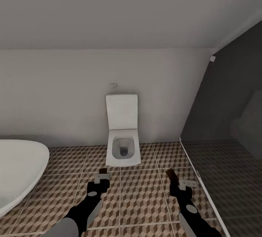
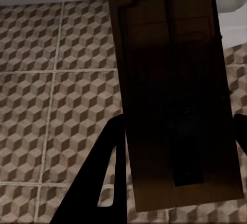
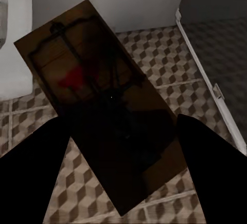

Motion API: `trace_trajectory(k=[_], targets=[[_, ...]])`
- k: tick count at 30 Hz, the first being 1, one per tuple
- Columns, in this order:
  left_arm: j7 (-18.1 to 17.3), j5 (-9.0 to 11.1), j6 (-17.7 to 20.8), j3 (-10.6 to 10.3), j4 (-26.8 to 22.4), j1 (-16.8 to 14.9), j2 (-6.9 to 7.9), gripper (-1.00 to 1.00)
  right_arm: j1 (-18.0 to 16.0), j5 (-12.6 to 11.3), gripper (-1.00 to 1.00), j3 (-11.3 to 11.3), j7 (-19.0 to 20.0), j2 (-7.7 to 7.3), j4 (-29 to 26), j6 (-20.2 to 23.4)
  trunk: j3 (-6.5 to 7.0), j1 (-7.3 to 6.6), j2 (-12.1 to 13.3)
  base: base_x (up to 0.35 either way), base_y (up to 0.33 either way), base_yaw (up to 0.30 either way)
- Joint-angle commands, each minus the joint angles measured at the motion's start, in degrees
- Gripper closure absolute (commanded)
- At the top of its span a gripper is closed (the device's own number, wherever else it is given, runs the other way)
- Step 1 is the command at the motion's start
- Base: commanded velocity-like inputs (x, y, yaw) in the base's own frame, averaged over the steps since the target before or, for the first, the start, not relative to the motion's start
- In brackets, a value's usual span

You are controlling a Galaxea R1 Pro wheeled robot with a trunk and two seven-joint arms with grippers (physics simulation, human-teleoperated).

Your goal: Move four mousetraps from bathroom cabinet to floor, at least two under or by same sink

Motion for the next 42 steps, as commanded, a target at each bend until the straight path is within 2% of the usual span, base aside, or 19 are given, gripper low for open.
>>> trace_trajectory(k=[1, 6, 12, 14, 15, 16, 17, 19, 26, 28, 31, 36, 38, 42], targets=[[0.5, 0.5, 0.0, -0.5, 0.2, -0.1, 0.06, 1.00, -0.1, -0.7, 1.00, 0.4, -0.4, 0.15, 0.0, 1.0, -0.11, 0.03, -0.1, 0.000, 0.000, 0.000], [0.4, 0.5, 0.0, -0.5, 0.5, -0.1, 0.24, 1.00, -0.1, -0.9, 1.00, 0.3, 0.0, 0.63, -1.2, 8.1, -0.11, 0.03, -0.1, 0.000, 0.000, 0.000], [0.3, 0.5, 0.9, -0.5, 0.9, -0.1, 0.13, 1.00, -0.1, -1.0, 1.00, 0.3, 0.2, 0.72, -3.7, 9.5, -0.11, 0.03, -0.1, 0.000, 0.000, 0.000], [0.2, 0.5, 5.3, -0.4, 1.3, -0.1, 0.10, 1.00, -0.1, -1.0, 1.00, 0.3, 0.2, 0.73, -3.9, 9.7, -0.11, 0.03, -0.1, 0.000, 0.000, 0.000], [0.1, 0.5, 10.3, -0.3, 1.2, -0.1, 0.08, 1.00, -0.1, -1.0, 1.00, 0.3, 0.2, 0.73, -3.9, 10.0, -0.11, 0.03, -0.1, 0.000, 0.000, 0.000], [0.0, 0.5, 12.0, -0.3, 1.1, -0.1, 0.08, 1.00, -0.1, -1.0, 1.00, 0.3, 0.2, 0.73, -3.9, 10.1, -0.11, 0.03, -0.1, 0.000, 0.000, 0.000], [-0.2, 0.5, 16.0, -0.2, 0.6, -0.1, 0.17, 1.00, -0.1, -1.0, 1.00, 0.3, 0.2, 0.73, -4.0, 10.2, -0.11, 0.03, -0.1, 0.000, 0.000, 0.000], [-0.5, 0.5, 19.3, -0.2, -0.4, -0.1, 0.30, 1.00, -0.1, -1.0, 1.00, 0.3, 0.2, 0.73, -4.0, 10.4, -0.11, 0.03, -0.1, 0.000, 0.000, 0.000], [-0.5, 0.5, 20.5, -0.3, -2.2, -0.1, 0.35, 1.00, -0.1, -1.0, 1.00, 0.3, 0.3, 1.13, -3.8, 10.4, -0.11, 0.03, -0.1, 0.000, 0.000, 0.000], [-0.5, 0.5, 20.5, -0.4, -3.6, -0.1, 0.40, 1.00, -0.1, -0.9, 1.00, 0.2, 0.3, 1.73, -3.5, 10.7, -0.11, 0.03, -0.1, 0.000, 0.000, 0.000], [-0.5, 0.5, 20.5, -0.4, -5.2, -0.1, 0.46, 1.00, -0.1, -0.8, 1.00, 0.2, 0.5, 2.68, -2.9, 13.1, -0.11, 0.03, -0.1, 0.000, 0.000, 0.000], [-0.5, 0.5, 20.5, -0.4, -5.8, -0.1, 0.52, 1.00, -0.1, -1.3, 1.00, 0.1, 0.8, 3.01, -2.6, 15.9, -0.11, 0.03, -0.1, 0.000, 0.000, 0.000], [-0.5, 0.5, 20.5, -0.5, -5.8, -0.1, 0.52, 1.00, -0.1, -3.1, 1.00, 0.0, 2.1, 3.06, -2.7, 17.0, -0.11, 0.03, -0.1, 0.000, 0.000, 0.000], [-0.5, 0.6, 20.5, -0.4, -5.9, -0.1, 0.52, 1.00, -0.1, -8.6, 1.00, -0.1, 5.5, 2.86, -2.7, 19.9, -0.11, 0.03, -0.1, 0.000, 0.000, 0.000]])
